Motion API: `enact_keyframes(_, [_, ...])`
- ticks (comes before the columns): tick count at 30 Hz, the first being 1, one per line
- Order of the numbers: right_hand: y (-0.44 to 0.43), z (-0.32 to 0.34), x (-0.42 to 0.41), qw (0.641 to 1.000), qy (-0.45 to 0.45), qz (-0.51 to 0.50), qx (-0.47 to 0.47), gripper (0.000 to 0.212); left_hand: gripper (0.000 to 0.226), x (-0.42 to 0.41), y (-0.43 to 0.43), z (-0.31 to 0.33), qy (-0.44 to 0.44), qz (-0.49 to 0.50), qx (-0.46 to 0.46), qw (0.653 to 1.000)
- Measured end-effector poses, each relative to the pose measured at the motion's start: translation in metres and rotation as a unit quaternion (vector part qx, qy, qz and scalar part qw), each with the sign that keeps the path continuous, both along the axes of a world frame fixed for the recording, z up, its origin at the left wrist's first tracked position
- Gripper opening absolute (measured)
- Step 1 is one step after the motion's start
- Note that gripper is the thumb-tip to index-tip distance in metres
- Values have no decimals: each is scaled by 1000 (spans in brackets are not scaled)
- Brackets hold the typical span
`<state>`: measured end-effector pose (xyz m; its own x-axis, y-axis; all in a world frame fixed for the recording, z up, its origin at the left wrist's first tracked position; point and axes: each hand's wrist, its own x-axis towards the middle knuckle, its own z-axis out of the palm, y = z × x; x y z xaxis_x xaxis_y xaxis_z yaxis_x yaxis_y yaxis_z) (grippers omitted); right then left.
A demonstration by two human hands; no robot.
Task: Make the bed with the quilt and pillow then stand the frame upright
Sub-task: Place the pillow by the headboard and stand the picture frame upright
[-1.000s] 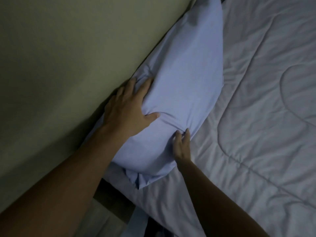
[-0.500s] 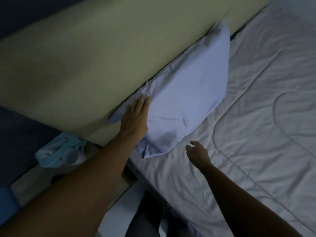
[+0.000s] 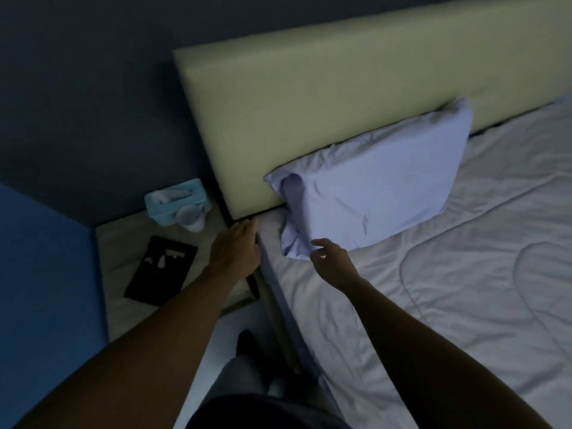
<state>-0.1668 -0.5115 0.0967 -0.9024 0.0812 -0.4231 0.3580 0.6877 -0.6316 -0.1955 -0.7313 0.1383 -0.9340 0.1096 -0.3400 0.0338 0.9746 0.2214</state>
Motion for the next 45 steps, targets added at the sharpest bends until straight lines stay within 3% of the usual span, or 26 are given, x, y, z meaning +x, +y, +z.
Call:
enact_keyframes(2, [-26,1,1,999,32,25,10,34,60,18,-23,3,-14,30,-8,999])
enact_keyframes(6, [-82,-4,-1,995,14,101,19,33,60,52,-78,-5,-30,83,11,996])
enact_keyframes(9, [-129,-9,-5,978,-10,205,32,49,62,76,-120,-13,-47,128,26,990])
enact_keyframes(12, [-174,-14,1,969,-60,239,32,34,61,102,-154,-25,-56,172,40,983])
enact_keyframes(15, [-208,-29,13,957,-69,278,37,39,64,126,-182,-45,-75,210,55,973])
enact_keyframes(19, [-240,-49,22,927,-83,357,79,46,64,146,-207,-66,-103,240,66,963])
enact_keyframes(26, [-277,-110,-4,875,-89,456,137,53,64,148,-238,-119,-71,283,82,953])
enact_keyframes(34, [-314,-207,-56,838,-39,526,144,60,64,120,-261,-212,-50,353,111,928])
enact_keyframes(40, [-330,-278,-92,812,71,562,143,71,70,104,-255,-288,-34,430,152,889])
enact_keyframes(45, [-330,-323,-112,826,141,527,139,77,88,99,-234,-336,10,438,134,889])
